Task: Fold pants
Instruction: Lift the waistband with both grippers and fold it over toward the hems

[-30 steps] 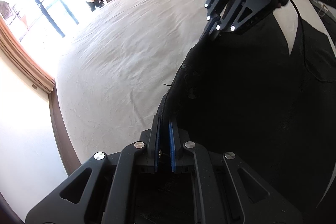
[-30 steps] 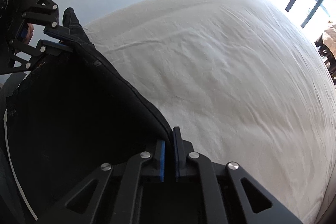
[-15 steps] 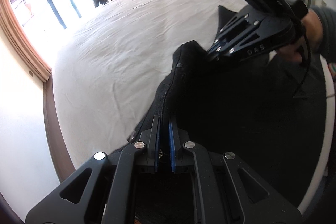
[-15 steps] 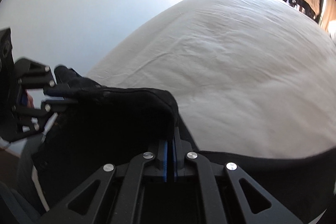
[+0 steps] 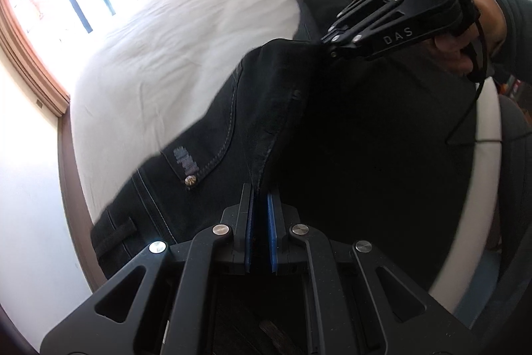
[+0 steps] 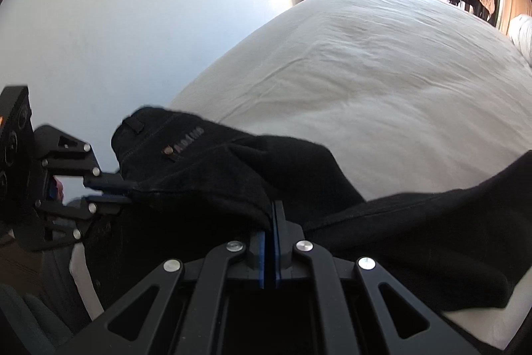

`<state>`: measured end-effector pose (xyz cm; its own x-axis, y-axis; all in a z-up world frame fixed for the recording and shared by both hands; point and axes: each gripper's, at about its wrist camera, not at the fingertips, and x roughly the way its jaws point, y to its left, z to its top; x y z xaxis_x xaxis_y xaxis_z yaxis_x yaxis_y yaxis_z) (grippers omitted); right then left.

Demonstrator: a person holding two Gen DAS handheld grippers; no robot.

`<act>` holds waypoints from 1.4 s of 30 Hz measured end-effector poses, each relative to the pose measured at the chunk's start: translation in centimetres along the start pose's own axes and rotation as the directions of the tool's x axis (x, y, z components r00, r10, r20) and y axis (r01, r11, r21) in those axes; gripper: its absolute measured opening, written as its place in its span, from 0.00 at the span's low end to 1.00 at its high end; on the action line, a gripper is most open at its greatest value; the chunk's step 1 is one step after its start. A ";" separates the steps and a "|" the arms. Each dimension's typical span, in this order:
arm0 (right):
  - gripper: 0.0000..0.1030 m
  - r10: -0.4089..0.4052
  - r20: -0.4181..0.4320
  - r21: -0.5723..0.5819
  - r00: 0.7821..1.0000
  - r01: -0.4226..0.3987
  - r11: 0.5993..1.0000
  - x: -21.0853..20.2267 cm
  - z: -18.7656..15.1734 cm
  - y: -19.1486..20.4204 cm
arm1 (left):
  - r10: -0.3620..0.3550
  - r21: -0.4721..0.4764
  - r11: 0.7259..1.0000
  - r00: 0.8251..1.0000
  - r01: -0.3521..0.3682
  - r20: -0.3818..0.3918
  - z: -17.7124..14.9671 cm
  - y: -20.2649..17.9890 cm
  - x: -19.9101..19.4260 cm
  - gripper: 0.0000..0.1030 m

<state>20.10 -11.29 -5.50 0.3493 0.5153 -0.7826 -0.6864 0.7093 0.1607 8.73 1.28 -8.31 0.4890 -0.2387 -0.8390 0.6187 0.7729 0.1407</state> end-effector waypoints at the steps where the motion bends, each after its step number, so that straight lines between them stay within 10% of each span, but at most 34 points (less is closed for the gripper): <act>1: 0.05 -0.011 -0.007 -0.016 1.000 0.011 1.000 -0.2 -0.8 0.5 | -0.004 0.005 1.000 1.000 0.004 -0.001 -0.4 -0.6 -0.3 0.06; 18: 0.05 -0.172 -0.085 -0.183 0.981 0.154 0.971 -1.9 -11.4 6.6 | -0.039 0.135 0.990 0.997 0.047 -0.066 -4.7 -9.1 -0.2 0.06; 42: 0.05 -0.356 -0.098 -0.373 0.929 0.297 0.879 -0.3 -17.1 12.3 | -0.071 0.256 0.962 0.992 0.095 -0.103 -5.3 -8.9 1.1 0.06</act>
<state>0.61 -10.98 -13.56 0.5063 0.1787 -0.8436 -0.7374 0.5969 -0.3161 0.48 -2.76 -13.23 0.3777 -0.2307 -0.8967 0.7990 0.5706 0.1898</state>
